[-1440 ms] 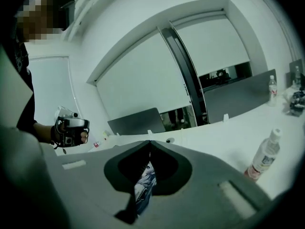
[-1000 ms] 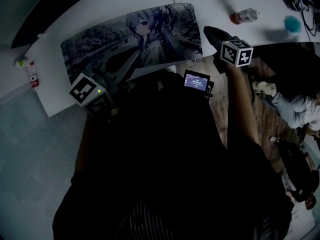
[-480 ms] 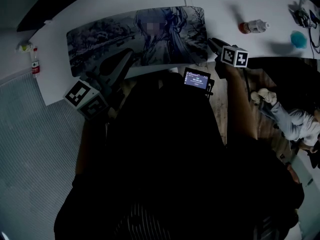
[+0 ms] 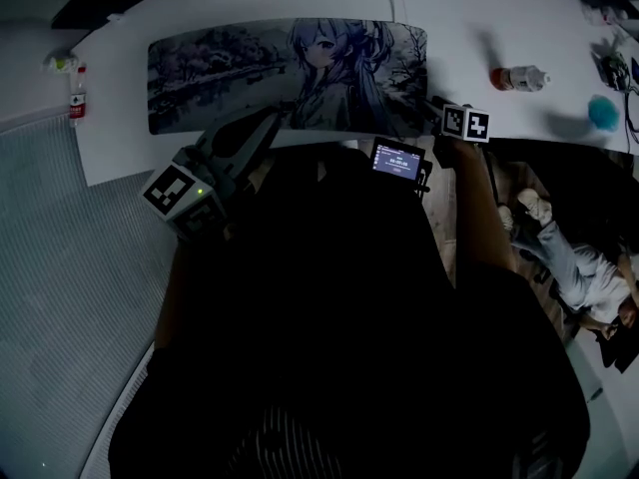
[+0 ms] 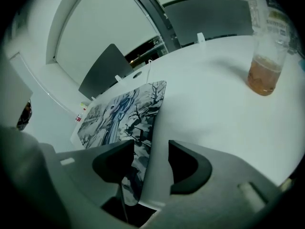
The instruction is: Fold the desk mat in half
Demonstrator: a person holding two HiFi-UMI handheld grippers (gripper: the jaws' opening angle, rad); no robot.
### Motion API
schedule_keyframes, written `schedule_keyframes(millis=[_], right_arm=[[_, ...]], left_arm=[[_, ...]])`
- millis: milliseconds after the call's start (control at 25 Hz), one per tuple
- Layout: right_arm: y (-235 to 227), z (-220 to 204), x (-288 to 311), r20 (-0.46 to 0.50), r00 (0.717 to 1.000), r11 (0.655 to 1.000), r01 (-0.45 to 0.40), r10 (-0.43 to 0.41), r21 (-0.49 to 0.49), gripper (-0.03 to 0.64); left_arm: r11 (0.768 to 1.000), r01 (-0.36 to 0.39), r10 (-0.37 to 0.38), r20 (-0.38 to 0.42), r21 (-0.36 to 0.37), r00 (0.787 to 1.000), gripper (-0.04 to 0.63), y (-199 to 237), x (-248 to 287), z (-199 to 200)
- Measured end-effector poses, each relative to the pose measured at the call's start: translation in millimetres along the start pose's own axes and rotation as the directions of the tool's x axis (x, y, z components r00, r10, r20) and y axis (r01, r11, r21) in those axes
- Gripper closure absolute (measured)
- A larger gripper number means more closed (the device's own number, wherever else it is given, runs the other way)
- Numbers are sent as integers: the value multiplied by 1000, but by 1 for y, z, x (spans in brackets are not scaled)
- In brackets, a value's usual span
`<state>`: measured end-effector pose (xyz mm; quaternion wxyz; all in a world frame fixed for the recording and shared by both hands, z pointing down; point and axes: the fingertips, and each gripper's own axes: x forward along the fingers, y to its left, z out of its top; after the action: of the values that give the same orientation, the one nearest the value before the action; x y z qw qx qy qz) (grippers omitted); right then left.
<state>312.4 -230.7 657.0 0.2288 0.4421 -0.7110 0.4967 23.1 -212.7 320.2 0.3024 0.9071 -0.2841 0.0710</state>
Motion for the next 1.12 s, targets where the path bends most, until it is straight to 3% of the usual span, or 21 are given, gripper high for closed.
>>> schedule_keyframes(millis=[240, 280, 320, 480, 680, 1120], right_arm=[[8, 8, 13, -29, 999, 999, -26, 25, -28, 400], [9, 9, 14, -39, 999, 999, -26, 24, -42, 426], [10, 11, 14, -56, 998, 997, -22, 18, -73, 600], [22, 16, 9, -94, 995, 982, -56, 39, -180, 607], [30, 21, -6, -32, 992, 988, -127, 124, -93, 607], [42, 28, -8, -18, 989, 981, -148, 147, -126, 607]], left_arm=[[999, -43, 43, 30, 1, 999, 588, -2, -10, 5], [999, -50, 50, 37, 1, 998, 588, -1, -13, 7], [998, -56, 56, 43, -2, 997, 589, -1, -14, 9], [998, -55, 55, 52, -9, 997, 589, -4, -16, 11], [999, -39, 40, 28, -17, 999, 589, -1, -4, 9], [1000, -17, 16, 21, 14, 1000, 588, 2, 13, 25]])
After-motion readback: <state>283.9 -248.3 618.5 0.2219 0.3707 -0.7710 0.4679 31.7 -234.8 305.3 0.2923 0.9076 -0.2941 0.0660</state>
